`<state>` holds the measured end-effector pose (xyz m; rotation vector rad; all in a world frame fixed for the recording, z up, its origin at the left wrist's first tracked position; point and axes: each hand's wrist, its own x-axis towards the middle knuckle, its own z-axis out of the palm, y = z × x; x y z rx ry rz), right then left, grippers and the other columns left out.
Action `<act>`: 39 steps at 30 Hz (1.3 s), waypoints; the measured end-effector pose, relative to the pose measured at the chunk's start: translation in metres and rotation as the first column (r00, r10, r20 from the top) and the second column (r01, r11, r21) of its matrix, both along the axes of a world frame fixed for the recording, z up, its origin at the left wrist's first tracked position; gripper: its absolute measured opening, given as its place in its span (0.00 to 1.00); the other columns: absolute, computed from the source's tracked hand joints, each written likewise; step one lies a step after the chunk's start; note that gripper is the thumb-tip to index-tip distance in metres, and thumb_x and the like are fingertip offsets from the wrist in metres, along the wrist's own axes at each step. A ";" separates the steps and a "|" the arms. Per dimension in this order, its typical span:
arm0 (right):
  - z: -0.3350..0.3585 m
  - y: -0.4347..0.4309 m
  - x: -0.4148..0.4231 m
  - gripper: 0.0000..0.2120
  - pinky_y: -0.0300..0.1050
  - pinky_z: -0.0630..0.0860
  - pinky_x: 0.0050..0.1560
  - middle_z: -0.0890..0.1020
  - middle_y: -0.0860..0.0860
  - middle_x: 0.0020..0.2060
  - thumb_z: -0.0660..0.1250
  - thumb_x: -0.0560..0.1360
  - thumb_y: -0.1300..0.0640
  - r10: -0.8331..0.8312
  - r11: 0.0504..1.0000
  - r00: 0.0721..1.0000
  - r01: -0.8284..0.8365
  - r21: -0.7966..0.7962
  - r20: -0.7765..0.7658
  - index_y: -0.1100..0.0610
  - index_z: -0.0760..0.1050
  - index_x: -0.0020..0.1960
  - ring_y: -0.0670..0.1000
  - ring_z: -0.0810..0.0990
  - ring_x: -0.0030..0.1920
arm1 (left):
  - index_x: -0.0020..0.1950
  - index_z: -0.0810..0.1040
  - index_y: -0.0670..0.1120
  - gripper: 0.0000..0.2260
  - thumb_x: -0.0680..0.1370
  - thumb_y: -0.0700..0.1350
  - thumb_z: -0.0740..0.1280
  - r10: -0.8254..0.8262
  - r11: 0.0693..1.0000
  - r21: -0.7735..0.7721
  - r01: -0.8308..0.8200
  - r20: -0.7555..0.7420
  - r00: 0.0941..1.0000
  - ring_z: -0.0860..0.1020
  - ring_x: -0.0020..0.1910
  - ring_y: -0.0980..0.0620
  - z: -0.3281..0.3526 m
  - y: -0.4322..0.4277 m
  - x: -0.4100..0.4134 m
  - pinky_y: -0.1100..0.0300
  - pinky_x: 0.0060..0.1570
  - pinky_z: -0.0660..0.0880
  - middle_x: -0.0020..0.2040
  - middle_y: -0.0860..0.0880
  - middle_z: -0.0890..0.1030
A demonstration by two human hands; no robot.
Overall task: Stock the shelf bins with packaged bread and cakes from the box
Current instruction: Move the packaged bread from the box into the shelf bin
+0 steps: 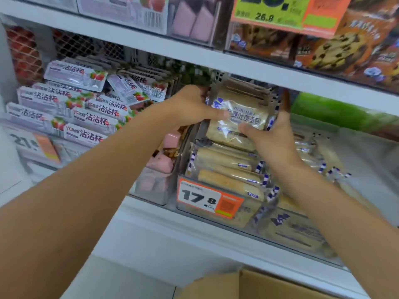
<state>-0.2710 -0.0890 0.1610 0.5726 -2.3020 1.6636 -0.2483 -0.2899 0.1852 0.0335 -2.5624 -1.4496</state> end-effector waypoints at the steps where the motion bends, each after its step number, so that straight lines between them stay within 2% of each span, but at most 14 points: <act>1: -0.002 0.001 0.001 0.48 0.40 0.62 0.68 0.61 0.45 0.75 0.77 0.70 0.54 0.025 0.999 1.000 -0.025 0.040 -0.011 0.44 0.49 0.79 0.45 0.61 0.73 | 0.69 0.74 0.46 0.37 0.63 0.53 0.82 -0.022 0.999 -0.023 0.022 0.026 0.999 0.79 0.60 0.53 0.001 -0.003 0.001 0.54 0.65 0.74 0.62 0.51 0.80; 4: -0.006 0.006 0.004 0.49 0.38 0.61 0.66 0.59 0.44 0.74 0.79 0.67 0.54 0.103 0.968 0.995 -0.103 0.229 0.014 0.44 0.52 0.78 0.43 0.62 0.70 | 0.72 0.70 0.46 0.48 0.55 0.54 0.83 -0.021 0.988 -0.150 0.036 0.096 0.995 0.75 0.66 0.52 0.000 -0.007 0.005 0.51 0.68 0.71 0.68 0.52 0.76; 8: -0.003 0.006 0.004 0.48 0.36 0.58 0.66 0.58 0.48 0.75 0.78 0.68 0.53 0.075 0.961 0.997 -0.073 0.266 0.006 0.44 0.52 0.78 0.48 0.61 0.73 | 0.64 0.75 0.45 0.33 0.62 0.48 0.83 0.052 0.977 -0.207 -0.050 0.005 0.999 0.80 0.56 0.47 -0.001 -0.001 0.008 0.46 0.61 0.76 0.56 0.47 0.82; 10: -0.003 0.006 0.004 0.48 0.35 0.56 0.65 0.55 0.49 0.75 0.78 0.69 0.51 0.074 0.957 0.997 -0.075 0.280 0.013 0.43 0.50 0.78 0.49 0.58 0.75 | 0.72 0.69 0.47 0.39 0.65 0.48 0.82 0.109 0.953 -0.279 -0.116 -0.041 0.993 0.78 0.55 0.47 0.000 0.002 0.010 0.51 0.59 0.76 0.56 0.49 0.79; 13: -0.006 0.009 0.007 0.50 0.37 0.51 0.67 0.45 0.47 0.78 0.78 0.68 0.49 0.054 0.943 0.998 -0.054 0.330 0.008 0.40 0.49 0.78 0.45 0.45 0.78 | 0.79 0.59 0.52 0.46 0.67 0.50 0.80 0.112 0.912 -0.382 -0.148 -0.116 0.987 0.74 0.59 0.49 0.003 0.007 0.019 0.59 0.55 0.70 0.64 0.50 0.75; 15: -0.007 0.010 0.006 0.50 0.38 0.50 0.69 0.40 0.47 0.78 0.78 0.67 0.47 0.018 0.925 1.000 -0.013 0.380 -0.010 0.39 0.48 0.78 0.45 0.40 0.78 | 0.79 0.60 0.51 0.44 0.69 0.52 0.79 0.104 0.879 -0.455 -0.146 -0.117 0.988 0.75 0.59 0.47 0.006 0.010 0.023 0.59 0.55 0.70 0.67 0.47 0.74; 20: -0.006 0.018 0.009 0.52 0.47 0.52 0.74 0.38 0.46 0.78 0.78 0.66 0.44 0.033 0.916 0.999 -0.013 0.401 -0.042 0.33 0.44 0.76 0.49 0.40 0.78 | 0.76 0.63 0.45 0.42 0.68 0.55 0.79 0.192 0.781 -0.591 -0.203 -0.082 0.978 0.73 0.59 0.42 0.010 0.022 0.034 0.52 0.54 0.71 0.61 0.42 0.74; 23: -0.006 0.034 0.020 0.46 0.45 0.53 0.73 0.45 0.50 0.79 0.76 0.70 0.49 0.036 0.943 0.999 -0.034 0.332 -0.001 0.36 0.49 0.77 0.49 0.45 0.78 | 0.72 0.65 0.45 0.38 0.68 0.57 0.78 0.242 0.738 -0.616 -0.276 -0.141 0.960 0.68 0.63 0.39 0.002 0.036 0.056 0.47 0.58 0.70 0.63 0.41 0.72; 26: -0.010 0.055 0.041 0.30 0.41 0.63 0.68 0.68 0.54 0.68 0.74 0.73 0.58 -0.044 0.954 0.990 0.081 0.289 -0.132 0.49 0.68 0.72 0.54 0.66 0.70 | 0.69 0.70 0.46 0.29 0.72 0.53 0.75 0.296 0.736 -0.578 -0.353 -0.194 0.935 0.67 0.64 0.39 -0.002 0.059 0.085 0.46 0.59 0.69 0.63 0.42 0.72; 29: -0.017 0.078 0.072 0.12 0.48 0.73 0.53 0.74 0.49 0.48 0.70 0.72 0.62 -0.083 0.943 0.965 0.157 0.293 -0.250 0.57 0.78 0.55 0.52 0.74 0.51 | 0.55 0.74 0.49 0.14 0.74 0.49 0.73 0.296 0.817 -0.463 -0.343 -0.173 0.939 0.76 0.54 0.43 -0.009 0.088 0.116 0.48 0.52 0.76 0.55 0.46 0.77; 32: -0.033 0.109 0.103 0.05 0.46 0.71 0.42 0.75 0.52 0.40 0.68 0.71 0.65 -0.040 0.947 0.970 0.114 0.300 -0.241 0.58 0.77 0.46 0.52 0.73 0.41 | 0.45 0.74 0.50 0.07 0.72 0.46 0.72 0.256 0.902 -0.349 -0.254 -0.040 0.966 0.80 0.41 0.45 -0.026 0.126 0.145 0.52 0.42 0.78 0.41 0.49 0.80; 34: -0.051 0.134 0.122 0.04 0.43 0.67 0.40 0.75 0.51 0.38 0.67 0.72 0.66 -0.014 0.937 0.985 0.073 0.342 -0.170 0.58 0.76 0.45 0.47 0.71 0.36 | 0.43 0.75 0.49 0.07 0.72 0.45 0.73 0.203 0.932 -0.318 -0.174 0.060 0.977 0.79 0.39 0.46 -0.046 0.151 0.162 0.55 0.39 0.76 0.37 0.51 0.78; 36: -0.075 0.163 0.143 0.05 0.41 0.67 0.41 0.74 0.47 0.37 0.67 0.74 0.64 -0.021 0.912 1.000 0.026 0.410 -0.017 0.55 0.75 0.46 0.44 0.71 0.35 | 0.45 0.75 0.49 0.09 0.73 0.48 0.74 0.147 0.951 -0.295 -0.090 0.177 0.973 0.78 0.41 0.49 -0.071 0.173 0.178 0.56 0.42 0.74 0.39 0.52 0.77; 39: -0.124 0.213 0.173 0.05 0.45 0.75 0.47 0.77 0.45 0.41 0.67 0.76 0.61 -0.048 0.852 0.963 -0.100 0.514 0.267 0.52 0.76 0.49 0.46 0.77 0.42 | 0.47 0.76 0.49 0.09 0.74 0.51 0.73 0.081 0.963 -0.268 0.012 0.335 0.939 0.78 0.45 0.51 -0.117 0.203 0.202 0.57 0.47 0.75 0.46 0.51 0.79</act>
